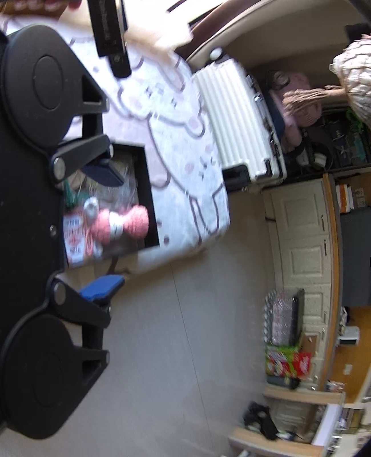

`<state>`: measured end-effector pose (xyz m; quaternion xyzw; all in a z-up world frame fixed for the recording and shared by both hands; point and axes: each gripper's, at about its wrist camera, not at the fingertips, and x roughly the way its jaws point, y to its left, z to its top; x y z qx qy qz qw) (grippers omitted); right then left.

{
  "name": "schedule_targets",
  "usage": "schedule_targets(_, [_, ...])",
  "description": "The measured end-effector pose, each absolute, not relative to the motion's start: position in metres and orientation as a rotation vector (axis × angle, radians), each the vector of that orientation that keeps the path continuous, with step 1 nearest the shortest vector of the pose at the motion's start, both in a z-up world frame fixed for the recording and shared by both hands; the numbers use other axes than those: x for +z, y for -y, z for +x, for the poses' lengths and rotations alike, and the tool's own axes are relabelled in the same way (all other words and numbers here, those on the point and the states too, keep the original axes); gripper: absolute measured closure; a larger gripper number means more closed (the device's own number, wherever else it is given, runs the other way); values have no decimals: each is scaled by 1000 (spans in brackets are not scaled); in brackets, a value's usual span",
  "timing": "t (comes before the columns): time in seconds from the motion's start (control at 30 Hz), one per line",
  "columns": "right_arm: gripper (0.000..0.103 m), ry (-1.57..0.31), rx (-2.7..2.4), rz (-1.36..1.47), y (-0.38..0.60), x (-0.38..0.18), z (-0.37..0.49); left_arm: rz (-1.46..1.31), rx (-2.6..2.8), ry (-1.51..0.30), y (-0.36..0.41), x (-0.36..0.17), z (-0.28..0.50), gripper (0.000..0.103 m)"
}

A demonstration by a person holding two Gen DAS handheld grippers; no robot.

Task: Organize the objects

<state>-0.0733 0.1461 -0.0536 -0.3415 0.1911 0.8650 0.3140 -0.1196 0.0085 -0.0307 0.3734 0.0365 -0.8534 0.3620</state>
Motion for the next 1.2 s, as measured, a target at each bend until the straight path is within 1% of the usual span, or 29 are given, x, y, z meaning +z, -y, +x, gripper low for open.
schedule_targets(0.03, [22, -492, 2270, -912, -145, -54, -74, 964, -2194, -90, -8, -31, -118, 4])
schedule_targets(0.1, [20, -464, 2247, -934, -144, -55, -74, 974, -2185, -90, -7, -32, -117, 3])
schedule_targets(0.27, [10, -380, 2187, -973, -143, -59, -77, 993, -2159, -93, -2, -35, -114, 3])
schedule_targets(0.3, [6, -377, 2182, -978, -143, -60, -77, 998, -2156, -90, -1, -36, -114, 2])
schedule_targets(0.37, [5, -383, 2183, -988, -144, -62, -77, 1015, -2158, -85, 0, -39, -115, 2])
schedule_targets(0.43, [2, -391, 2179, -1003, -146, -65, -79, 1033, -2162, -75, 0, -42, -117, 1])
schedule_targets(0.53, [0, -396, 2161, -1027, -148, -70, -81, 1052, -2166, -56, -1, -45, -120, 0])
schedule_targets(0.9, [0, -467, 2129, -1061, -158, -84, -87, 1102, -2153, -43, 4, -57, -128, 0])
schedule_targets(1.2, [0, -451, 2140, -1072, -156, -84, -91, 1114, -2143, -59, 8, -60, -128, 0])
